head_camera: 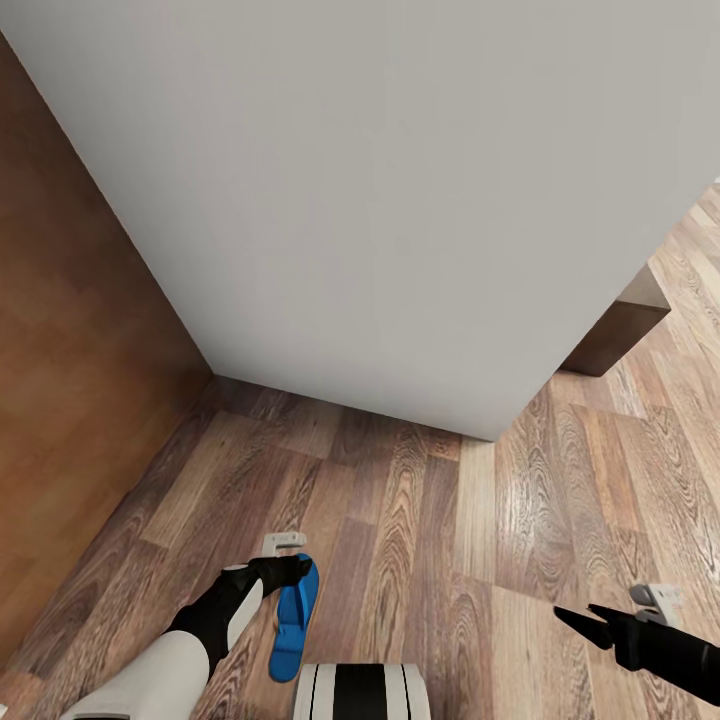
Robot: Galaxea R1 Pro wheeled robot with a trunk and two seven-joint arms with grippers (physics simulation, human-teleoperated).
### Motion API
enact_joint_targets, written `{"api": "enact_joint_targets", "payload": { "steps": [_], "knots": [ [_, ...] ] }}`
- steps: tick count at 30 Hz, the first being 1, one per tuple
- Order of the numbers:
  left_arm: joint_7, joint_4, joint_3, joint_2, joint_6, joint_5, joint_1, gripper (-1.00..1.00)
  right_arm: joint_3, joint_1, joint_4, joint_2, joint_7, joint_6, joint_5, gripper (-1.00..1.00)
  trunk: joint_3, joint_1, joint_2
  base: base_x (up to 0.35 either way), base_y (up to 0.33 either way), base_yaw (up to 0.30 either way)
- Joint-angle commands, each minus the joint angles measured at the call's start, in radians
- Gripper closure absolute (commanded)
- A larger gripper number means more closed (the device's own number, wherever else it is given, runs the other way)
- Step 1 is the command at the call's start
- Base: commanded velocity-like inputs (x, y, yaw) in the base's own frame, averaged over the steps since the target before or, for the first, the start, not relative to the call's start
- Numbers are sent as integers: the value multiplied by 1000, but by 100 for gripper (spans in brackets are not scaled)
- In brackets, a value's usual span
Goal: In the bedroom, move the book from the bed onto either nightstand, and place the two sandals side by side next to the bed.
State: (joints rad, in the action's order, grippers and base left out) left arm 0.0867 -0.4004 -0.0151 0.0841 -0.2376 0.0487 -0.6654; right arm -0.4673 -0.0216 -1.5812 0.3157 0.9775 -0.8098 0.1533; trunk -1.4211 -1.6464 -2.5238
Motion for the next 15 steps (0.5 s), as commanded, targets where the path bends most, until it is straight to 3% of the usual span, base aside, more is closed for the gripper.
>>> {"api": "enact_joint_targets", "payload": {
  "steps": [1,8,15],
  "knots": [
    [2,-2,-2,0,-6,5,0,-100,-2,0,-1,2,28,-5,4,-100,-1,0,0,0,0,0],
    [2,-3,-1,1,-6,5,0,-100,-10,8,-3,30,171,-7,12,-100,-1,0,0,0,0,0],
    [2,-3,0,1,-6,4,0,-100,-6,40,-3,40,256,-13,18,-100,-1,0,0,0,0,0]
  ]
}}
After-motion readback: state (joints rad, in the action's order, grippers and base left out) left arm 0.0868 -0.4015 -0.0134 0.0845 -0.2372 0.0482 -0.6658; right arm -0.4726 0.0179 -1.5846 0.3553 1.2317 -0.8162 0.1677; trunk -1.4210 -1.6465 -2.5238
